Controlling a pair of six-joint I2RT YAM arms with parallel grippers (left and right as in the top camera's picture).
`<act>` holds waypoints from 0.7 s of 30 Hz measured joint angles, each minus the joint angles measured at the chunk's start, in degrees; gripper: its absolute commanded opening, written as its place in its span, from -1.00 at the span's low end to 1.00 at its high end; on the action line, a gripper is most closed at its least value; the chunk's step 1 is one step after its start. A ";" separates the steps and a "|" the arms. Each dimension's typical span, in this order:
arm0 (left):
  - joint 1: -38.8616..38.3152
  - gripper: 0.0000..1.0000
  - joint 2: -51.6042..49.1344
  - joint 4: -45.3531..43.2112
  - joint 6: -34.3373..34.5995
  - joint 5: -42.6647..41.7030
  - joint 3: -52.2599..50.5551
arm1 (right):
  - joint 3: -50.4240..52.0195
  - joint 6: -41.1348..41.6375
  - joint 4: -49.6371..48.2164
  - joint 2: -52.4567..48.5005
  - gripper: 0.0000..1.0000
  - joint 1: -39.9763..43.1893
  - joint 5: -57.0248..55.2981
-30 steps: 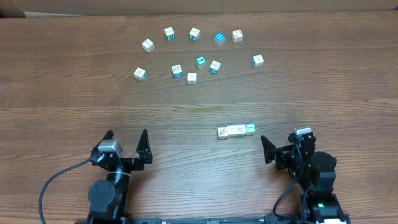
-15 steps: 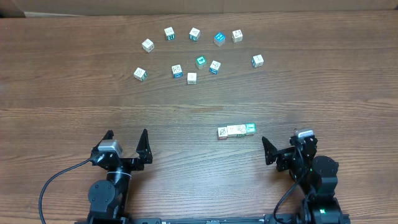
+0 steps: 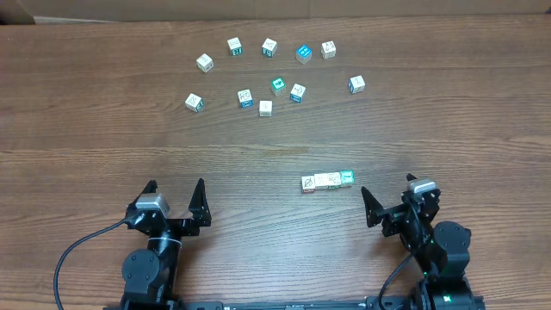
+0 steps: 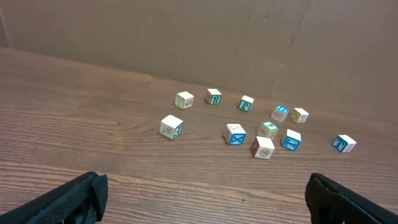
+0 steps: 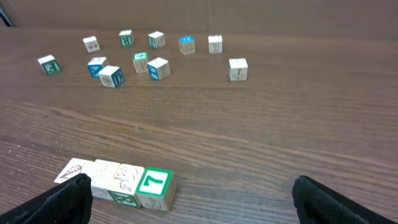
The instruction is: Form a horizontal line
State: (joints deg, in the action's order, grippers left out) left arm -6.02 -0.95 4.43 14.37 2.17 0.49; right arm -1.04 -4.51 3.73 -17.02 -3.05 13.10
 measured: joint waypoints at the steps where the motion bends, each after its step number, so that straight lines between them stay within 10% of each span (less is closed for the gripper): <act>1: 0.00 0.99 0.00 0.00 0.00 0.00 0.00 | 0.00 0.00 0.00 0.46 1.00 0.00 -0.02; 21: 0.00 0.99 0.00 0.00 0.00 -0.02 0.00 | 0.00 0.02 0.02 12.57 1.00 0.00 -0.02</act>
State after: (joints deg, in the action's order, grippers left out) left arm -6.02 -0.95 4.43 14.37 2.15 0.49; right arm -1.04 -4.49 3.75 -4.45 -3.05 13.08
